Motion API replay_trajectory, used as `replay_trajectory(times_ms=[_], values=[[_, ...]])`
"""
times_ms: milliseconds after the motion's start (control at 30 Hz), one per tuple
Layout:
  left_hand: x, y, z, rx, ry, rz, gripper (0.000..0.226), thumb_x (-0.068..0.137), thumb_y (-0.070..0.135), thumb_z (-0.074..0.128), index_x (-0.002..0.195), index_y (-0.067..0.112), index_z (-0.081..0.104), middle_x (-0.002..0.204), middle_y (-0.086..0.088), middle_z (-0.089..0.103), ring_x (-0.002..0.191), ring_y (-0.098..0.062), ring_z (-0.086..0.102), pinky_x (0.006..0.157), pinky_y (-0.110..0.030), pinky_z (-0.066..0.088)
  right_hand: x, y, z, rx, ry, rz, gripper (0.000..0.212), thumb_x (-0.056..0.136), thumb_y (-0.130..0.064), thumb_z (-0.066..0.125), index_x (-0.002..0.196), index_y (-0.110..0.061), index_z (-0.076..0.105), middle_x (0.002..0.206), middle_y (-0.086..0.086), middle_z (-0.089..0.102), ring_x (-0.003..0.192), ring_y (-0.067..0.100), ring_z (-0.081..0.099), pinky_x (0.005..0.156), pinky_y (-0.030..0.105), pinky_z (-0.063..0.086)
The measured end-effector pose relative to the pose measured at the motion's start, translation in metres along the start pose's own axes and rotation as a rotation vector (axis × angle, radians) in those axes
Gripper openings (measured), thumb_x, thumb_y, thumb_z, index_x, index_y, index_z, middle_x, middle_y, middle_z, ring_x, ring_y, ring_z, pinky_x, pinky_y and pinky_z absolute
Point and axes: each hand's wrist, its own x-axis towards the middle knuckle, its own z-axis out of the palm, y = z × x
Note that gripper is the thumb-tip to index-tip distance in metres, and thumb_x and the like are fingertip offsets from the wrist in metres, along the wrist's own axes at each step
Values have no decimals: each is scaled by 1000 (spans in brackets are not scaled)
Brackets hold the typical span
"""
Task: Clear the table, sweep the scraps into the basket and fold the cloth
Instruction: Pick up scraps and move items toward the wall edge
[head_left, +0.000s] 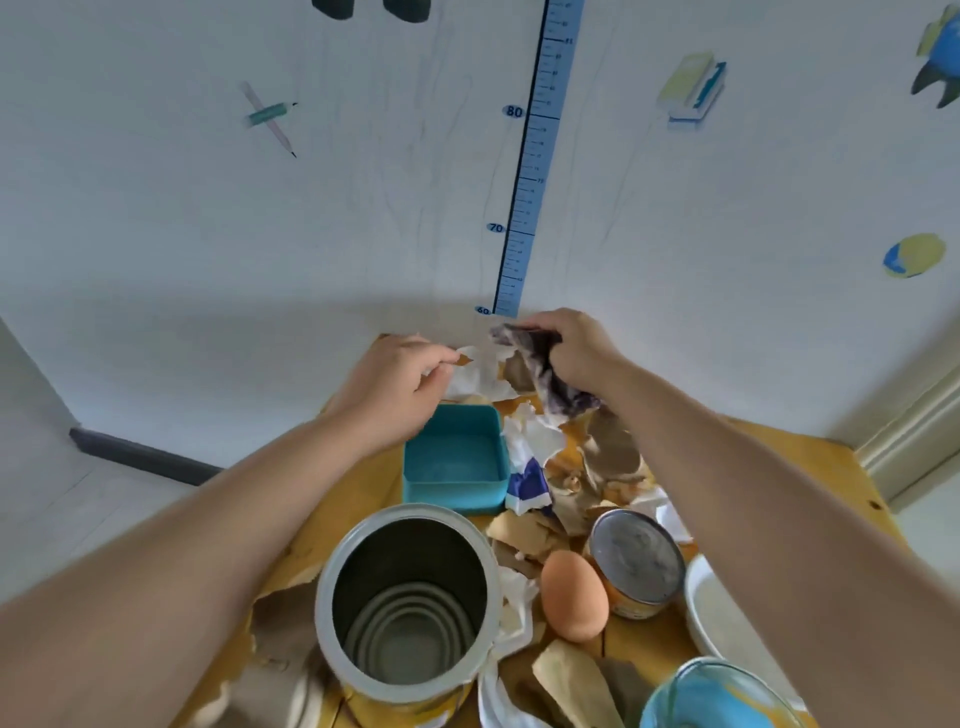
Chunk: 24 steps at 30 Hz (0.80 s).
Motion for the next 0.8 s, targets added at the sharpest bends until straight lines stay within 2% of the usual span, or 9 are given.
replay_trajectory(times_ms=[67, 133, 300, 467, 533, 633, 700, 800], values=[[0, -4, 3, 2, -14, 5, 32, 95, 20, 43, 121, 14, 60, 125, -5, 60, 118, -19, 50, 89, -23, 33, 7, -6, 16, -135, -108, 0, 67, 80, 10, 32, 126, -31, 57, 127, 8, 54, 111, 28, 51, 85, 29, 40], [-1, -8, 5, 7, -29, 2, 32, 95, 22, 42, 121, 14, 59, 126, -4, 59, 119, -18, 49, 90, -24, 34, 10, -7, 24, -265, -247, 10, 67, 82, 11, 32, 129, -33, 53, 138, 9, 47, 118, 30, 47, 89, 30, 40], [-3, -17, 6, -15, -14, -15, 33, 96, 22, 40, 120, 12, 59, 127, -5, 58, 118, -17, 48, 86, -21, 31, 7, -10, 17, -412, -446, -61, 67, 79, 13, 34, 125, -28, 58, 129, 6, 54, 119, 29, 46, 100, 38, 38], [-7, -14, -3, -132, -2, -102, 32, 97, 22, 38, 119, 13, 59, 125, -4, 58, 117, -17, 49, 86, -22, 33, -20, -1, 9, -404, -496, -101, 65, 81, 10, 34, 116, -37, 63, 125, 0, 55, 114, 25, 47, 99, 38, 39], [-9, -11, -7, -159, 3, -128, 31, 97, 23, 38, 117, 13, 60, 125, -5, 58, 114, -18, 50, 84, -22, 33, -32, 2, 7, -415, -490, -104, 62, 85, 8, 36, 118, -38, 60, 124, 0, 54, 113, 24, 47, 99, 38, 39], [-15, -5, -14, -184, 0, -139, 32, 98, 23, 36, 116, 12, 60, 125, -2, 58, 115, -17, 51, 86, -22, 33, -50, 1, 3, -451, -456, -148, 58, 86, 9, 37, 124, -31, 58, 123, 0, 54, 114, 27, 47, 100, 42, 40], [-19, -1, -18, -217, 3, -149, 33, 98, 24, 36, 115, 11, 61, 120, -2, 60, 112, -19, 53, 88, -25, 38, -61, -2, 1, -440, -458, -172, 56, 85, 10, 36, 117, -28, 63, 116, -3, 54, 113, 27, 47, 99, 44, 40], [-23, 1, -22, -254, 7, -185, 37, 98, 27, 35, 108, 5, 62, 114, -11, 62, 104, -24, 56, 90, -35, 44, -71, -4, -1, -469, -478, -179, 62, 83, 12, 34, 118, -30, 62, 123, 0, 52, 116, 26, 44, 100, 44, 37]])
